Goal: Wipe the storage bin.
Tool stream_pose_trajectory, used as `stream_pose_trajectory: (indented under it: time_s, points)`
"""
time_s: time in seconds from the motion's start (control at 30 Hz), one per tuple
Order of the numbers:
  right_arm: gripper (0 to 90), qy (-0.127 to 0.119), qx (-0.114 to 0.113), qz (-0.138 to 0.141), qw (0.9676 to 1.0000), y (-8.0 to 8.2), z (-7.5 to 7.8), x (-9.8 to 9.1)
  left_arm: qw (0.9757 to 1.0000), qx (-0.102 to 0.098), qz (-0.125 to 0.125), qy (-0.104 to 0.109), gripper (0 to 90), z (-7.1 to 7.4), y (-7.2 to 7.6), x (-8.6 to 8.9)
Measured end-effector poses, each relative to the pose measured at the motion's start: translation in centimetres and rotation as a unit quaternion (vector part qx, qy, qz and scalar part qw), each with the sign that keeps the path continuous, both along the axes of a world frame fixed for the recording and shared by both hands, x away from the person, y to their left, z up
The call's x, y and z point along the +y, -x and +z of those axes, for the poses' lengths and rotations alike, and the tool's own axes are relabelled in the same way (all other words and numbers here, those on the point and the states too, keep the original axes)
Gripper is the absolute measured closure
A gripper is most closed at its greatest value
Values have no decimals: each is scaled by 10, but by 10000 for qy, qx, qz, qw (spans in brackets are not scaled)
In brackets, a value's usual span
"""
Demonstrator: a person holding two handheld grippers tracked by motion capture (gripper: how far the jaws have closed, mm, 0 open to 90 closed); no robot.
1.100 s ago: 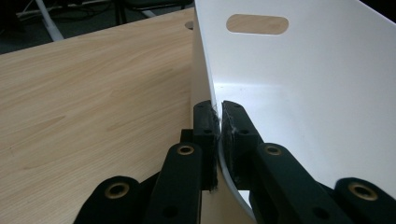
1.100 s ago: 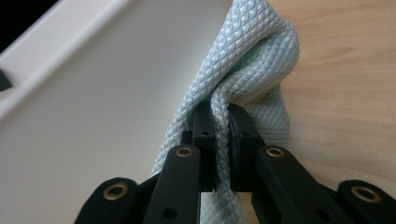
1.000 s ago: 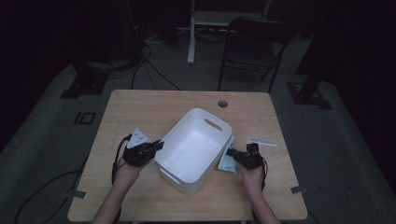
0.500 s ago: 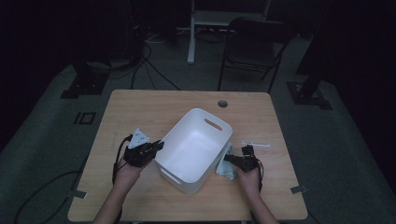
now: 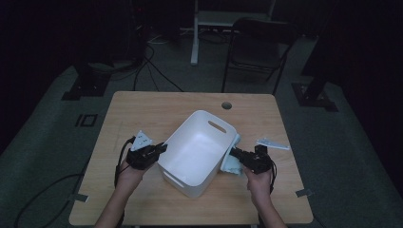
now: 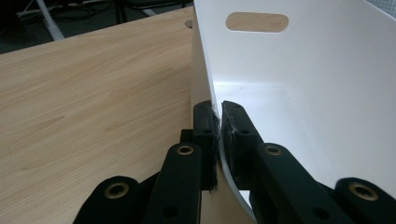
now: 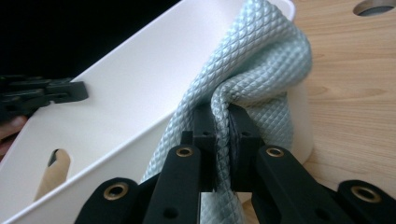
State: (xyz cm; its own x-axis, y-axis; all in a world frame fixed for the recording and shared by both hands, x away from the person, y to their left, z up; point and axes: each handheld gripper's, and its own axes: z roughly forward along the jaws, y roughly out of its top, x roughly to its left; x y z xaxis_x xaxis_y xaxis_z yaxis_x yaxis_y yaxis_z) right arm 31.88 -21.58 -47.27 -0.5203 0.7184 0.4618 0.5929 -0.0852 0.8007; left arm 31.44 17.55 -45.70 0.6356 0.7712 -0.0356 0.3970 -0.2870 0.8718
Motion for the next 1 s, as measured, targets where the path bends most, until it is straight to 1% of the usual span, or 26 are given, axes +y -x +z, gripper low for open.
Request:
stream_pose_trajectory:
  time_s: [0.07, 0.2, 0.3, 0.37, 0.47, 0.5, 0.53, 0.6, 0.67, 0.7, 0.73, 0.8, 0.83, 0.9, 0.97, 1.0]
  points:
    - [836, -15, 111, -37, 9999, -3, -6, -1, 10000, 12, -23, 18, 845, 0, 0, 0]
    - [836, 108, 332, -140, 9993, -10, -20, -1, 10000, -13, -20, -7, 845, 0, 0, 0]
    - [836, 206, 504, -208, 9983, -16, -31, 0, 10000, -30, -11, 20, 845, -1, 0, 0]
    - [836, 263, 619, -231, 9975, -19, -39, 0, 10000, -48, -10, -15, 844, -1, 1, 0]
    - [835, 403, 792, -291, 9956, -25, -52, 1, 9999, -80, -23, -67, 845, 0, 1, -1]
    - [836, 432, 863, -303, 9949, -27, -57, 1, 10000, -71, -28, -46, 844, -1, 1, 0]
    - [836, 522, 930, -320, 9938, -29, -63, 2, 10000, -67, -29, -45, 844, -1, 1, 0]
    - [836, 621, 1052, -330, 9920, -31, -72, 4, 10000, -64, -29, -50, 844, 0, 1, 0]
    - [836, 731, 1124, -326, 9904, -34, -78, 5, 10000, -68, -28, -56, 844, 0, 1, 0]
    - [836, 736, 1161, -322, 9900, -35, -81, 5, 10000, -59, -20, -38, 844, 0, 1, 0]
    - [836, 697, 1203, -330, 9897, -35, -82, 5, 10000, -56, -13, -28, 843, 0, 1, 0]
    - [837, 637, 1250, -313, 9896, -35, -80, 5, 10000, -53, 1, -27, 843, 0, 1, -1]
    - [837, 613, 1231, -305, 9900, -34, -79, 5, 10000, -53, 5, -28, 843, 0, 1, -1]
    - [837, 471, 1205, -243, 9913, -29, -73, 4, 10000, -47, 22, -21, 843, 0, 1, -1]
    - [837, 383, 1064, -185, 9934, -23, -62, 5, 10000, -59, 41, -33, 844, 0, 1, -1]
    - [836, 260, 953, -143, 9950, -19, -53, 5, 10000, -61, 44, -32, 843, -1, 1, -1]
